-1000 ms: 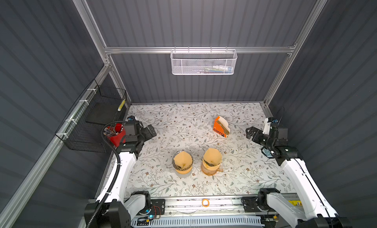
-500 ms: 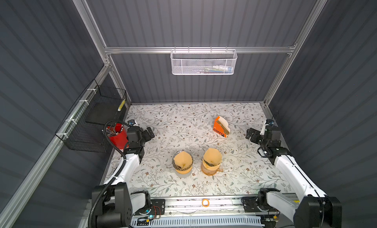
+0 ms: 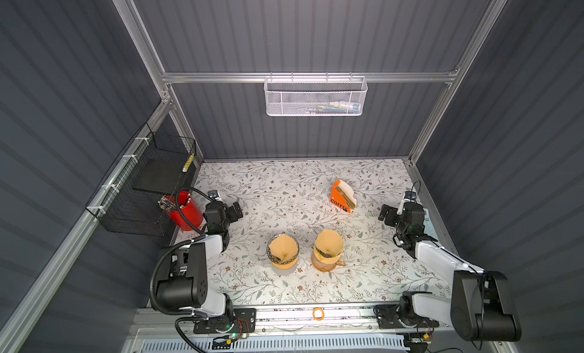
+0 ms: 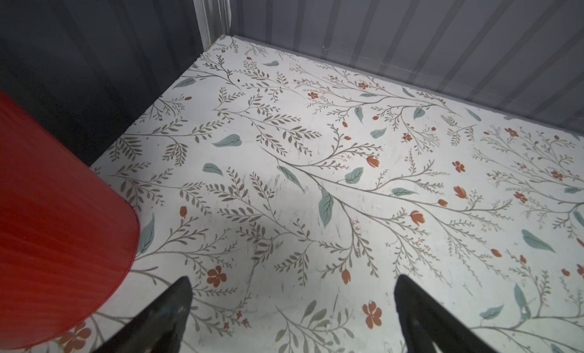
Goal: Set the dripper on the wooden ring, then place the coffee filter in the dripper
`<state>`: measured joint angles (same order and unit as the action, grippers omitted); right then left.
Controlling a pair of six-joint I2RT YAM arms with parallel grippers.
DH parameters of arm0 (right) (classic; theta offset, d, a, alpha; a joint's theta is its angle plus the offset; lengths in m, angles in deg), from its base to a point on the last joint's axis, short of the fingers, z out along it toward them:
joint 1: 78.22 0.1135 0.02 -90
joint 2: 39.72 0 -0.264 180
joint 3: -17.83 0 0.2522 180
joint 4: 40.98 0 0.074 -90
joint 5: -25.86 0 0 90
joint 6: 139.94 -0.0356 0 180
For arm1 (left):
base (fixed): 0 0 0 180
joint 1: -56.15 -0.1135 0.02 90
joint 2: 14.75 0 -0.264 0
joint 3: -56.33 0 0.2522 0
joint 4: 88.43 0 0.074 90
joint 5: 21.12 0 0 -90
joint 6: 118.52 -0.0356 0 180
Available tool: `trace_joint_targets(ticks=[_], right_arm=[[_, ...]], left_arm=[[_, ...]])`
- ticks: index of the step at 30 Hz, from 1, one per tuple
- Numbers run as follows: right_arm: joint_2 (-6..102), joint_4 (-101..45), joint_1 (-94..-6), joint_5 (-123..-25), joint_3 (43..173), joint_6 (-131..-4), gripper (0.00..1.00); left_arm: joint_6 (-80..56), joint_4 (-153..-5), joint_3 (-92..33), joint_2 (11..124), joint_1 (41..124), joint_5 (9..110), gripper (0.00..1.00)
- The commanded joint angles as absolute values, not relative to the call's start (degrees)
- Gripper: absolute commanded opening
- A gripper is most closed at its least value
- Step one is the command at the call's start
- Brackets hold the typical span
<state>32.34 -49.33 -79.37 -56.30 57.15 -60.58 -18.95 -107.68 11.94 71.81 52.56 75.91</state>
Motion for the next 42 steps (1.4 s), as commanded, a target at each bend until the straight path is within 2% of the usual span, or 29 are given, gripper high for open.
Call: trace_joint_targets(ticks=[1, 6, 11, 14, 17, 18, 20, 23, 42], right_arm=[[33.3, -58.8, -78.9, -55.5, 55.5, -57.5, 0.99], [34.7, -69.3, -78.6, -57.2, 52.7, -53.0, 0.99], [42.3, -84.9, -78.5, -58.7, 48.8, -50.6, 0.99], [44.3, -90.7, -78.5, -57.9, 46.7, -50.8, 0.99], [44.0, -88.8, -78.5, -57.9, 47.5, -50.8, 0.99], [44.2, -88.2, -78.6, -58.3, 47.9, -50.9, 0.99], [44.1, -86.5, -79.0, -58.5, 48.7, -51.4, 0.99], [44.1, -84.3, -79.9, -59.9, 49.8, -52.0, 0.99], [44.0, -84.0, -80.2, -60.6, 49.8, -52.2, 0.99]], left_arm=[[-21.5, -111.8, 12.7, 73.8, 52.0, 74.6, 1.0], [-21.1, -126.9, 18.8, 77.4, 52.1, 74.9, 1.0], [-22.5, -127.0, 19.1, 77.3, 52.3, 72.1, 1.0], [-25.3, -129.9, 20.1, 79.0, 55.1, 73.8, 1.0], [-29.2, -140.6, 21.9, 83.5, 59.6, 79.2, 1.0], [-29.2, -134.3, 20.9, 81.7, 60.1, 79.3, 1.0], [-30.3, -136.8, 20.1, 83.9, 60.8, 80.4, 1.0], [-30.2, -126.1, 15.2, 83.7, 60.9, 80.3, 1.0], [-29.6, -126.3, 15.2, 83.7, 60.1, 78.7, 1.0]])
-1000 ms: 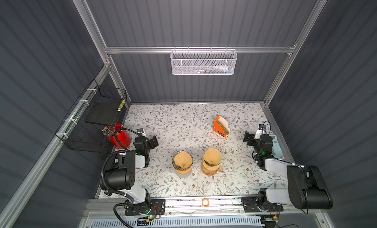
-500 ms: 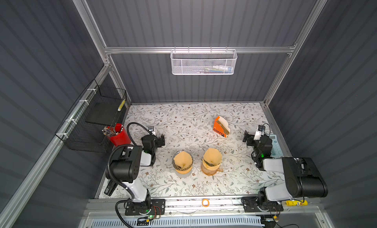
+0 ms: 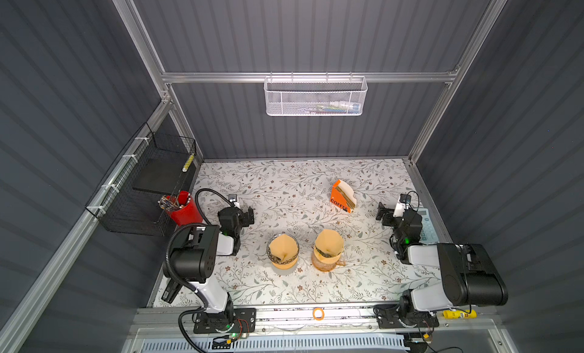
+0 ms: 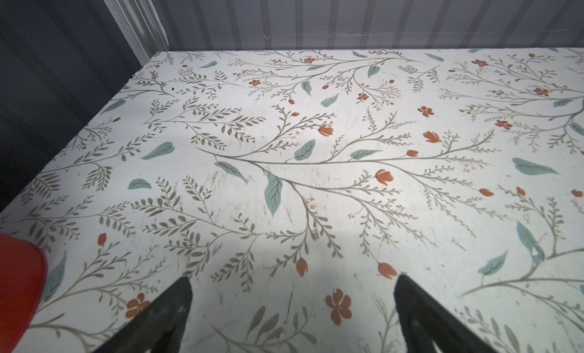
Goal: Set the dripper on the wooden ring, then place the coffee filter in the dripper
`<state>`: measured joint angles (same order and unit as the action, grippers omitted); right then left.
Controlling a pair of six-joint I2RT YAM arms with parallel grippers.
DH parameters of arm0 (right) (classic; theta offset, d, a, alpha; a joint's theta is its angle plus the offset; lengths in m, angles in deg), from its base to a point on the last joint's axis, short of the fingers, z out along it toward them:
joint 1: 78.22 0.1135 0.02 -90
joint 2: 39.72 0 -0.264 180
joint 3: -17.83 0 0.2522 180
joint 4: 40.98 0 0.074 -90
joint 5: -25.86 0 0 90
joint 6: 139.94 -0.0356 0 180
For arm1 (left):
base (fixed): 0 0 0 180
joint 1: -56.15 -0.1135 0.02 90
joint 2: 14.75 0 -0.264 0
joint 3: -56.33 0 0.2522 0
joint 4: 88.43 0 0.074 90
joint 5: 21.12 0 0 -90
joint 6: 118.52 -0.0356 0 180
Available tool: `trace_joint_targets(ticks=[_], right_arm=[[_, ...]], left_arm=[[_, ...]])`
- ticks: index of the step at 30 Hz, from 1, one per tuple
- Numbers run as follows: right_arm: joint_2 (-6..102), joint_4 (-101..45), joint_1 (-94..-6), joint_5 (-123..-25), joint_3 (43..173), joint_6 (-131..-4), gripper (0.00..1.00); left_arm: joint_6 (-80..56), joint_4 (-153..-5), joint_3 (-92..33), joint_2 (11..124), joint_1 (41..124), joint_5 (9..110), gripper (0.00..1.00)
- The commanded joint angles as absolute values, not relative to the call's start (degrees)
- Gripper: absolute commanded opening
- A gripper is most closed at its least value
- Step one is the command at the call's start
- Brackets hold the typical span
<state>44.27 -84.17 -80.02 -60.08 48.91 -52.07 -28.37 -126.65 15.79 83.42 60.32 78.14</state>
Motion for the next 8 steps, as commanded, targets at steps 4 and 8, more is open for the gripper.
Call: trace_joint_targets(ticks=[4, 8], right_arm=[[43.9, -84.0, -80.2, -60.6, 49.8, -52.2, 0.99], [43.9, -84.1, -80.2, -60.6, 49.8, -52.2, 0.99]], left_arm=[[-29.4, -125.8, 15.0, 83.7, 60.0, 78.5, 1.0], [-29.6, -126.3, 15.2, 83.7, 60.0, 78.6, 1.0]])
